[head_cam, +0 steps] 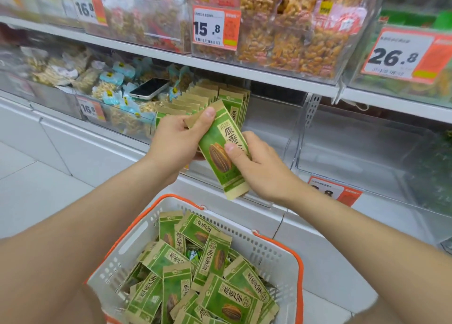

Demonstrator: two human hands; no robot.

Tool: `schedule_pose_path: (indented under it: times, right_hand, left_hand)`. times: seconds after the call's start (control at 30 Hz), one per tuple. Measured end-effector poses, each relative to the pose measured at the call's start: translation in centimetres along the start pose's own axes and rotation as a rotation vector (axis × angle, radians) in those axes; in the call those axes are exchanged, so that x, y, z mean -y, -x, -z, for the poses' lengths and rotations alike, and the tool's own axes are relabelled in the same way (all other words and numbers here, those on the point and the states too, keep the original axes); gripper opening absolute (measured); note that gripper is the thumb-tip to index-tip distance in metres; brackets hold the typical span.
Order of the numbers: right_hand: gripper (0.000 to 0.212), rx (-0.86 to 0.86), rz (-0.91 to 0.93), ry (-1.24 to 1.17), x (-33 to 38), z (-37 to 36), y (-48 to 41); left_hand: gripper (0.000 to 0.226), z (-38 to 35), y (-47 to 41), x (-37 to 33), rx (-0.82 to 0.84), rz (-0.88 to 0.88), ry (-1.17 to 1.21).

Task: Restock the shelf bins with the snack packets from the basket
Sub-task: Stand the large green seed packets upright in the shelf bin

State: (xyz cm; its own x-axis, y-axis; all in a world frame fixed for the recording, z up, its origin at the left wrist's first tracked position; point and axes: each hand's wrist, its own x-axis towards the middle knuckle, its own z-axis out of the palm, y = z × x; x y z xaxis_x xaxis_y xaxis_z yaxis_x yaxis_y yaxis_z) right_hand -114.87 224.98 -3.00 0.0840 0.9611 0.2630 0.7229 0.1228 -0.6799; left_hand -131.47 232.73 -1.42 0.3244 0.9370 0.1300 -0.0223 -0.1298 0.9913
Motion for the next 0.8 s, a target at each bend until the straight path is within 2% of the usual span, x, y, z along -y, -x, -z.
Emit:
schedule_pose_path:
  times: [0.1,0.23,0.33,0.4,0.47,0.6,0.73,0.8]
  right_hand:
    - [0.036,-0.025,-0.040,-0.140,0.2,-0.8,-0.2]
    - [0.030,-0.077,-0.140,-0.312,0.0,-1.5,-1.9]
    - [0.030,-0.227,-0.240,-0.385,-0.2,-1.8,-3.9]
    - [0.030,-0.325,-0.293,-0.395,-0.5,-1.9,-5.3]
    - [0.024,-0.368,-0.319,-0.373,-0.9,-1.9,-6.9]
    - [0.024,-0.414,-0.347,-0.223,-2.7,-2.1,-10.2]
    - [0.042,-0.398,-0.432,-0.071,-4.5,-2.5,-12.7]
    - [0.034,-0.413,-0.461,-0.002,-5.0,-2.7,-13.6]
  left_hand:
    - [0.036,-0.2,-0.8,0.1,-0.041,-0.028,0.013]
    - [0.039,0.1,-2.4,0.2,-0.035,-0.028,-0.043]
    - [0.050,0.4,-4.5,0.5,-0.147,-0.221,-0.438]
    - [0.032,0.7,-5.4,0.3,-0.212,-0.317,-0.637]
    - [0.015,1.1,-6.2,0.2,-0.230,-0.379,-0.745]
    - [0.037,2.2,-7.4,1.2,-0.223,-0.356,-1.096]
    - [0.053,2.8,-8.2,2.2,-0.164,-0.316,-1.247]
    - [0.054,3.0,-8.5,2.7,-0.156,-0.334,-1.309]
